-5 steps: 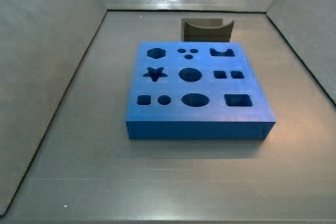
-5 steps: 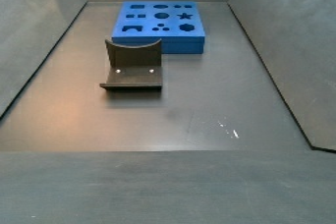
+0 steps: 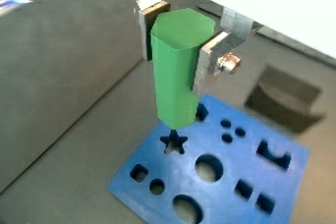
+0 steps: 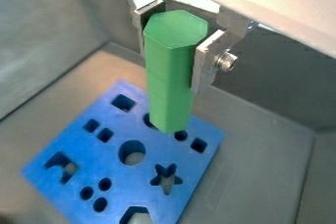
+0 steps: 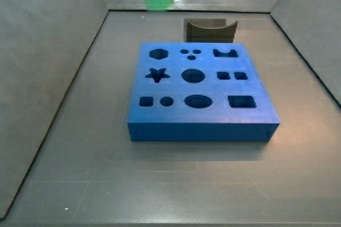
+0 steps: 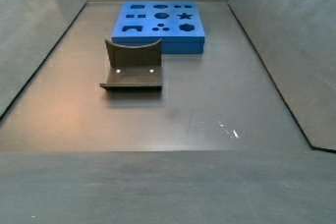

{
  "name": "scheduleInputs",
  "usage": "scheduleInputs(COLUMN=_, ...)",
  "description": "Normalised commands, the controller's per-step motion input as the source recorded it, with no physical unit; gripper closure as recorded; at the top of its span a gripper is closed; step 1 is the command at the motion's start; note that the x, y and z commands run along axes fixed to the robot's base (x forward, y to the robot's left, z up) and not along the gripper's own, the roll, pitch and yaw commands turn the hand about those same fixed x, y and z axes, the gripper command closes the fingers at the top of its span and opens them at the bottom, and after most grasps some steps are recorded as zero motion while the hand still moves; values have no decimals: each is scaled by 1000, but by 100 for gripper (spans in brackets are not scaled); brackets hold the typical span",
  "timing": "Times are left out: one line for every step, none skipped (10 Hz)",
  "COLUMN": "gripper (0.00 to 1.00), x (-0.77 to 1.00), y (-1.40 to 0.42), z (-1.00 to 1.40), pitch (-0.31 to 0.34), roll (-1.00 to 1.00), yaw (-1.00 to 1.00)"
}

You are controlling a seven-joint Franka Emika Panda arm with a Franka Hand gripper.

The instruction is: Insert the hexagon object.

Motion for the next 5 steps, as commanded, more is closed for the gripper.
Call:
scheduleInputs(gripper=100, x=-91, y=131, z=-871, pitch=4, roll=-7, yaw=-900)
scheduleInputs(gripper=100, x=-143, y=451, z=-1000, pitch=53, roll=-37, yaw=-589)
scheduleInputs(gripper=100, x=-160, y=494, z=-1000, pitch=60, roll=-40, yaw=-546)
scheduleInputs(gripper=100, x=-171, y=549, z=-989, pitch=50, roll=-14, yaw=-503)
scheduleInputs(gripper=100, x=-109, y=580, z=-911, pitch=17, roll=0, yaw=-466)
